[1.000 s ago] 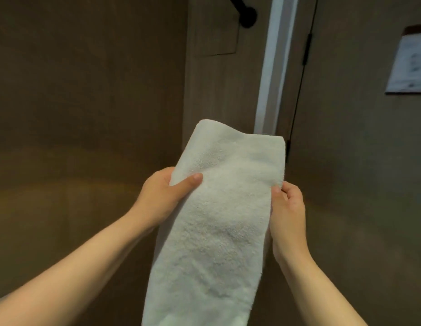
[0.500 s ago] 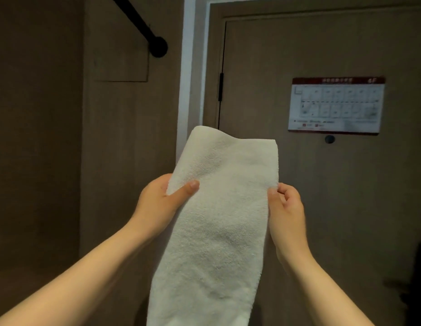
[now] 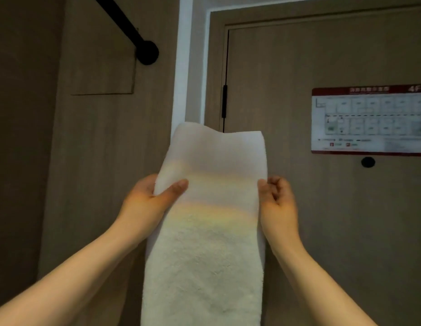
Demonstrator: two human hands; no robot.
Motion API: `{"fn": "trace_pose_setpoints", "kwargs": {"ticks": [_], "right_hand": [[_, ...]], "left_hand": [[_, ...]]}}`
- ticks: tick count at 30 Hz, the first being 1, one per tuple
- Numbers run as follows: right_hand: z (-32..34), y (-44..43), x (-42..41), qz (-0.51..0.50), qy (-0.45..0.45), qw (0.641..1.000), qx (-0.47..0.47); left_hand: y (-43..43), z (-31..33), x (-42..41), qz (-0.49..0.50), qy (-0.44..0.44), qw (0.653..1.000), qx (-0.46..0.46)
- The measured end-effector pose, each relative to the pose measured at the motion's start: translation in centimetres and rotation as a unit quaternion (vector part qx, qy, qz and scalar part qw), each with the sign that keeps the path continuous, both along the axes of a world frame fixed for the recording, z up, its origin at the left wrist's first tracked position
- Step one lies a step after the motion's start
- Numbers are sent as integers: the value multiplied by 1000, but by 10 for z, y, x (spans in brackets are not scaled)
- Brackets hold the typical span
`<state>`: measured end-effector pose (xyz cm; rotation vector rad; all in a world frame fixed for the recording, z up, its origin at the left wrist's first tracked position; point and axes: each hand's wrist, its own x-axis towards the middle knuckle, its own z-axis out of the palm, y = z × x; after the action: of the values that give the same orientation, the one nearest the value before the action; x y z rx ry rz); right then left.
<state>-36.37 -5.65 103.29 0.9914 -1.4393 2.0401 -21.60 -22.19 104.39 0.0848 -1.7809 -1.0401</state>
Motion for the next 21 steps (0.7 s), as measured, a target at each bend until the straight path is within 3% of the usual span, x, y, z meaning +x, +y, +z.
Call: {"fn": "trace_pose_setpoints", "kwargs": {"ticks": [11,16,21], "right_hand": [[46,-132,-75,176,78,981,-7],[62,-186,-60,270,99,957,-35],[70,-217,-24,278,154,945,-80]], "left_hand": [[-47,31,-13,187,41,981,35],[-56,34,11,309,59,949,32],[-56,39,48,410,70,909,7]]}}
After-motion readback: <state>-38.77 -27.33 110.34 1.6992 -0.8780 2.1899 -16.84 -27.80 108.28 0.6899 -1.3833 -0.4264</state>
